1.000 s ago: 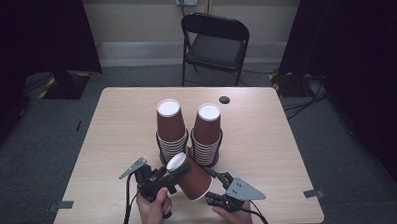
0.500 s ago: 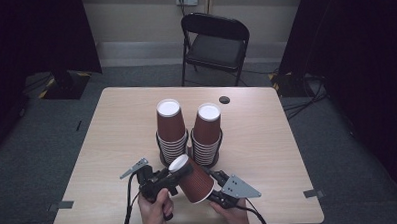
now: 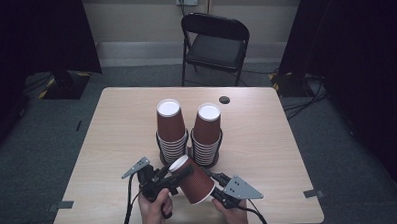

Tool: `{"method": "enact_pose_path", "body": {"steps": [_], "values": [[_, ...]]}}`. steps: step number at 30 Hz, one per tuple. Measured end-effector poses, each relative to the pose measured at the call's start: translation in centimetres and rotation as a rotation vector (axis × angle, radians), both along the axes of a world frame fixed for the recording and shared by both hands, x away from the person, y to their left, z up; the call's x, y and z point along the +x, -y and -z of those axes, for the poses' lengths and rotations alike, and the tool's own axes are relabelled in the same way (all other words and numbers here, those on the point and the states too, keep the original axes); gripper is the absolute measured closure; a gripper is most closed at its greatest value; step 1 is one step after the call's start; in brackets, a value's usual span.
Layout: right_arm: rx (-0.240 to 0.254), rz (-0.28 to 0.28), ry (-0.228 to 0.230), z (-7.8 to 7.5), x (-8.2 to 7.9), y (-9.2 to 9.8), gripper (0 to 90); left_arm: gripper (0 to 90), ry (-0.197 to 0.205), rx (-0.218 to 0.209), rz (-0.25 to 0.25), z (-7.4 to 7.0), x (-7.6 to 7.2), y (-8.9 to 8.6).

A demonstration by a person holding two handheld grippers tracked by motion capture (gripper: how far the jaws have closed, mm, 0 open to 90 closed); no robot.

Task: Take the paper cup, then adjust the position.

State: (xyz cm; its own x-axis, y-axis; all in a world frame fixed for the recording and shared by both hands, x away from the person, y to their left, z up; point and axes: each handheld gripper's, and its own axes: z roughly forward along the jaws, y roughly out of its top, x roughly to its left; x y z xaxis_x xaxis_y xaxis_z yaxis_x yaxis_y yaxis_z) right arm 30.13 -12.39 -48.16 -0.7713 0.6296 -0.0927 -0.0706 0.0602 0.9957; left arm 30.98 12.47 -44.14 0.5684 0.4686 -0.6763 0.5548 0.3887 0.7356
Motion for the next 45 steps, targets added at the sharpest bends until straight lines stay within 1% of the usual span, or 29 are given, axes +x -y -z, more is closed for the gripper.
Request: {"method": "enact_pose_path", "body": {"steps": [4,7,9,12,13,14,15,16,17,18,19,21,22,24,25,26,28,31,33,34,36,37,38,39,40,41,42,43,45], "values": [[0.001,0.001,-0.010,-0.1,0.1,0.0,83.6,18.2,0.000,0.011,-0.018,0.1,0.2,-0.3],[-0.006,0.003,-0.040,-0.1,0.1,0.1,84.9,18.4,0.011,0.028,-0.043,0.0,0.4,-0.8],[-0.008,0.004,-0.056,-0.1,0.1,0.2,85.8,17.6,0.032,0.034,-0.073,-0.1,0.4,-1.3],[-0.009,0.003,-0.079,0.0,0.2,0.3,85.9,15.9,0.053,0.044,-0.079,-0.3,0.5,-1.7],[-0.009,0.003,-0.082,-0.1,0.2,0.3,85.9,16.1,0.078,0.072,-0.089,-0.4,0.4,-1.8],[-0.011,0.000,-0.089,0.0,0.2,0.3,85.9,16.1,0.087,0.075,-0.107,-0.5,0.4,-1.8],[-0.013,-0.003,-0.106,0.0,0.2,0.4,85.9,15.6,0.088,0.091,-0.124,-0.6,0.3,-1.9],[-0.013,-0.003,-0.106,0.0,0.2,0.4,85.9,15.5,0.088,0.091,-0.124,-0.6,0.3,-1.9],[-0.021,-0.003,-0.131,0.0,0.3,0.4,86.0,15.4,0.098,0.111,-0.141,-0.6,0.2,-1.9],[-0.021,-0.003,-0.131,0.0,0.3,0.4,86.0,15.6,0.098,0.111,-0.141,-0.6,0.2,-1.9],[-0.030,0.002,-0.157,0.0,0.3,0.5,86.0,16.5,0.107,0.152,-0.185,-0.5,0.1,-2.0],[-0.041,0.003,-0.173,0.1,0.4,0.6,86.1,18.1,0.120,0.189,-0.232,-0.4,0.2,-2.1],[-0.041,0.003,-0.173,0.1,0.4,0.6,86.1,21.3,0.120,0.189,-0.232,-0.4,0.2,-2.1],[-0.045,0.015,-0.191,0.1,0.3,0.8,86.0,23.0,0.168,0.235,-0.276,-0.2,0.0,-2.2],[-0.045,0.015,-0.191,0.1,0.3,0.8,86.0,23.0,0.168,0.235,-0.276,-0.2,0.0,-2.2],[-0.046,0.016,-0.194,0.1,0.2,0.9,86.1,23.0,0.182,0.251,-0.279,-0.1,0.0,-2.2],[-0.044,0.008,-0.198,0.2,0.2,1.2,86.0,22.7,0.209,0.298,-0.295,0.1,-0.1,-2.2],[-0.042,0.011,-0.206,0.2,0.1,1.3,86.0,23.0,0.238,0.355,-0.292,0.2,-0.1,-2.3],[-0.041,0.019,-0.214,0.2,0.2,1.6,86.0,22.3,0.236,0.369,-0.276,0.2,-0.1,-2.3],[-0.045,0.023,-0.220,0.2,0.2,1.7,86.0,21.3,0.248,0.405,-0.252,0.3,-0.1,-2.4],[-0.053,0.028,-0.225,0.2,0.3,1.8,86.0,20.6,0.277,0.443,-0.250,0.5,-0.4,-2.5],[-0.057,0.030,-0.235,0.2,0.3,1.8,86.0,20.5,0.277,0.443,-0.250,0.5,-0.4,-2.5],[-0.061,0.033,-0.242,0.2,0.3,1.9,86.0,19.5,0.303,0.448,-0.240,0.6,-0.5,-2.6],[-0.063,0.034,-0.246,0.2,0.3,1.9,86.0,17.6,0.336,0.473,-0.199,0.7,-0.7,-2.8],[-0.063,0.034,-0.246,0.2,0.3,1.9,86.0,15.5,0.336,0.473,-0.199,0.7,-0.7,-2.8],[-0.062,0.034,-0.258,0.2,0.3,2.0,86.0,16.5,0.368,0.540,-0.185,0.7,-1.0,-2.8],[-0.064,0.031,-0.263,0.2,0.4,2.0,86.1,17.7,0.368,0.540,-0.185,0.7,-1.0,-2.8],[-0.066,0.032,-0.272,0.2,0.4,2.0,86.0,19.0,0.389,0.585,-0.190,0.6,-1.2,-2.8],[-0.067,0.030,-0.279,0.2,0.4,2.1,86.0,19.4,0.424,0.637,-0.172,0.7,-1.3,-2.7]]}}
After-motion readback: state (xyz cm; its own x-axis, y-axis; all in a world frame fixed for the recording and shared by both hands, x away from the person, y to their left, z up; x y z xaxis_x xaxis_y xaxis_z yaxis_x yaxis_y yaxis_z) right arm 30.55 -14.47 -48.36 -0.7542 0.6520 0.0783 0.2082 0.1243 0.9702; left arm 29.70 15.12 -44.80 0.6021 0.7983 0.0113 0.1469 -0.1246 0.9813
